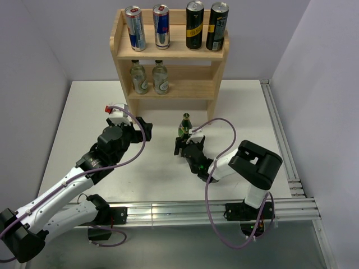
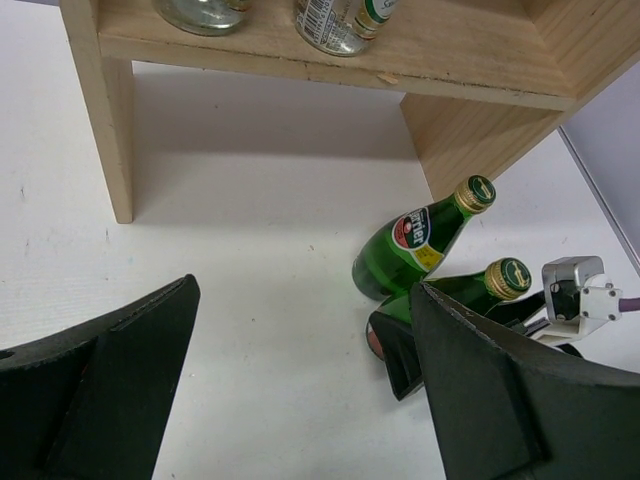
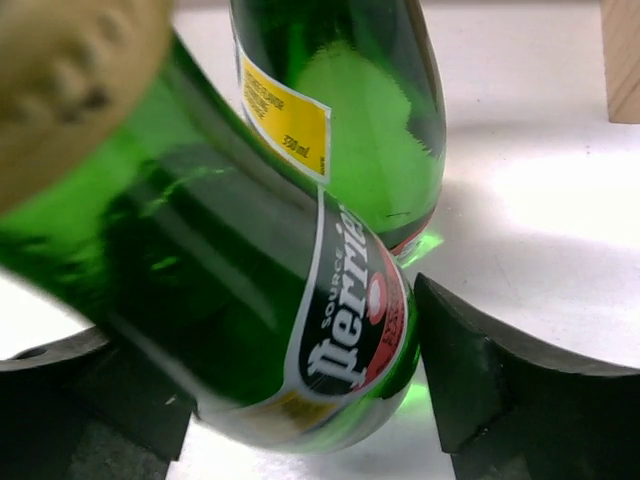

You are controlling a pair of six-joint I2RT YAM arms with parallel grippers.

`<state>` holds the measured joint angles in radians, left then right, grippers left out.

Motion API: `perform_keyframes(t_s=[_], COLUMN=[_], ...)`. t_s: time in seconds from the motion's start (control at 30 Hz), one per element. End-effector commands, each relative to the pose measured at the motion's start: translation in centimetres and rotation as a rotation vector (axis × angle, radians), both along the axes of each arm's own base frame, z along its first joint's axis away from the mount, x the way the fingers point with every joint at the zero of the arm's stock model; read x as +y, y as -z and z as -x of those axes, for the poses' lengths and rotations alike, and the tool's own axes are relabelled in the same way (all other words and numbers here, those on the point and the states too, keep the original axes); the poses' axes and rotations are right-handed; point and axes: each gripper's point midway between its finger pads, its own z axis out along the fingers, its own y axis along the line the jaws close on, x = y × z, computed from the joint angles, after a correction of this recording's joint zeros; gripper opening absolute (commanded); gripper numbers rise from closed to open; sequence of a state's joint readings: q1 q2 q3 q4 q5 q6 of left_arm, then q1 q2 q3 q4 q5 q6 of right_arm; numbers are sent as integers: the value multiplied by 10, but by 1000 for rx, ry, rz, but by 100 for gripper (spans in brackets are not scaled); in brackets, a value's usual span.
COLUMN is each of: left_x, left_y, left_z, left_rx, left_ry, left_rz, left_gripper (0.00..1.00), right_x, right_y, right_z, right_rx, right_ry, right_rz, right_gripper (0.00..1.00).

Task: Place and organize the beverage onto the shelf

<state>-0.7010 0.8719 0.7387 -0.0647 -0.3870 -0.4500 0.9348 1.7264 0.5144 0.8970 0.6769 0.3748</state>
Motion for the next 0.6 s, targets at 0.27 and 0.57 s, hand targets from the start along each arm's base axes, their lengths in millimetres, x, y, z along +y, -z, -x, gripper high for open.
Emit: perform_keyframes(t_s=[0.27,0.57], left_x=[0,0], left_y=[-11,-7], left_z=[0,0], left_rx=[-37,-29], left_ry=[-12,-18], left_rz=[19,14], left_gripper=[92,93], right_x=[1,-8], right_y=[-1,-33], right_z=[-13,1], right_rx=[-27,-33], right_ry=[55,73], right_rz=[-46,-60], right_gripper=[30,0])
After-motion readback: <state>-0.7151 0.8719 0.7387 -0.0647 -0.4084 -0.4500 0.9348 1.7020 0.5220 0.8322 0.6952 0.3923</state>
